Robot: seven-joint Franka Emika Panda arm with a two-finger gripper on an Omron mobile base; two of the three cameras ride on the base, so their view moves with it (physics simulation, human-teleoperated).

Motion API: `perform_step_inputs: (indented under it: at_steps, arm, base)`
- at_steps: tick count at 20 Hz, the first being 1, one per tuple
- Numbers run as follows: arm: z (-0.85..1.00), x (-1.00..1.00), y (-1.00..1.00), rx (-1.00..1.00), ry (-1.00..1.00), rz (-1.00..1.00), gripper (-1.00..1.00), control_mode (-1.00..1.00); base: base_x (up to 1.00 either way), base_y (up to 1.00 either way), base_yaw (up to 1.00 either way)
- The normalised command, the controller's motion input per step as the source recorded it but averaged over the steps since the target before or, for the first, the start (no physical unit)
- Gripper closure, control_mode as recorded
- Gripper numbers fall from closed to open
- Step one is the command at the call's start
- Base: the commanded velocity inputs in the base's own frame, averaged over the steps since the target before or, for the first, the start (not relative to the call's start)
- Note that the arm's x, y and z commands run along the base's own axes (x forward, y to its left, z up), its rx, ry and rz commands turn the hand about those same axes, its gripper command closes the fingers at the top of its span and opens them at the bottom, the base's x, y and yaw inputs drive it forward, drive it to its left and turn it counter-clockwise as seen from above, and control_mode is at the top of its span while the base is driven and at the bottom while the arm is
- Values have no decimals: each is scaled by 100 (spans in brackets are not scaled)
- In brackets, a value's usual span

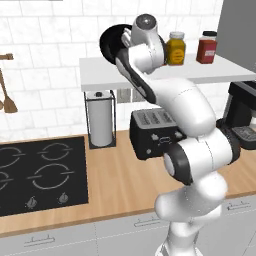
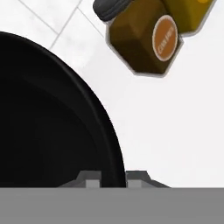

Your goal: Pick up the bowls on the counter and stack them on top of one another in the open cabinet. Place the smaller bowl on top of the larger bowl.

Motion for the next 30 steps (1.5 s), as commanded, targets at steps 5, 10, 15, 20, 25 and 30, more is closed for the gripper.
perform_step_inputs:
  at_steps: [5, 10, 15, 20, 25, 30]
  arm:
    - [-27, 8, 0, -1, -7, 0, -100, -100]
    - [-61, -100, -23, 1, -29, 0, -100, -100]
    - [-51, -100, -51, 6, -30, -1, -100, -100]
    - [-91, -100, -71, 0, -7, -1, -100, -100]
    - [-100, -100, -100, 17, 0, 0, -100, -100]
    - [-100, -88, -100, 38, -4, 2, -100, -100]
  base:
    - [0, 0, 0]
    - [0, 0, 0]
    - [0, 0, 0]
    - [0, 0, 0]
    - [0, 0, 0]
    - [0, 0, 0]
